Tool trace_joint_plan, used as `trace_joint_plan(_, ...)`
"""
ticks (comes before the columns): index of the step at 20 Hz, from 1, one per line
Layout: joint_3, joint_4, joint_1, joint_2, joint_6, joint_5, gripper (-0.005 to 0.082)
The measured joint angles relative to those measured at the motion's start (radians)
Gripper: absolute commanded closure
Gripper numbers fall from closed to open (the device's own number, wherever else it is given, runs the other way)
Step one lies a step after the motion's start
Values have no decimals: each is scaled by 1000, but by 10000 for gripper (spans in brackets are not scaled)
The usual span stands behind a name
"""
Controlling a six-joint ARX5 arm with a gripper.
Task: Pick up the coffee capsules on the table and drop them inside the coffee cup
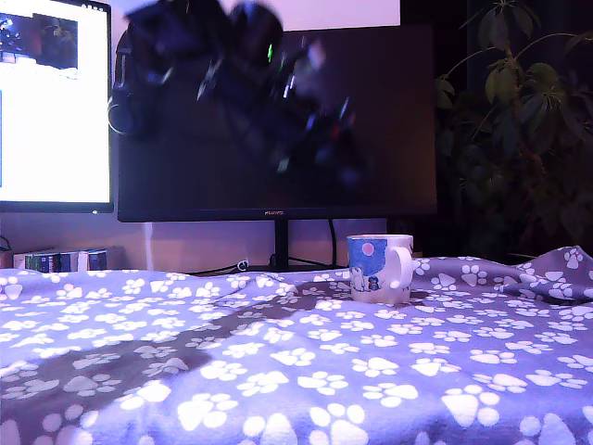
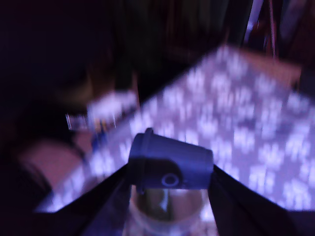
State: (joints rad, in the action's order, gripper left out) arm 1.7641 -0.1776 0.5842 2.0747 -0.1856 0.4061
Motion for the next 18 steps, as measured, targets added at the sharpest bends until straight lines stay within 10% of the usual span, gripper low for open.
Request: trace_joint_plan(18,289,-287,24,250,0,-75,589)
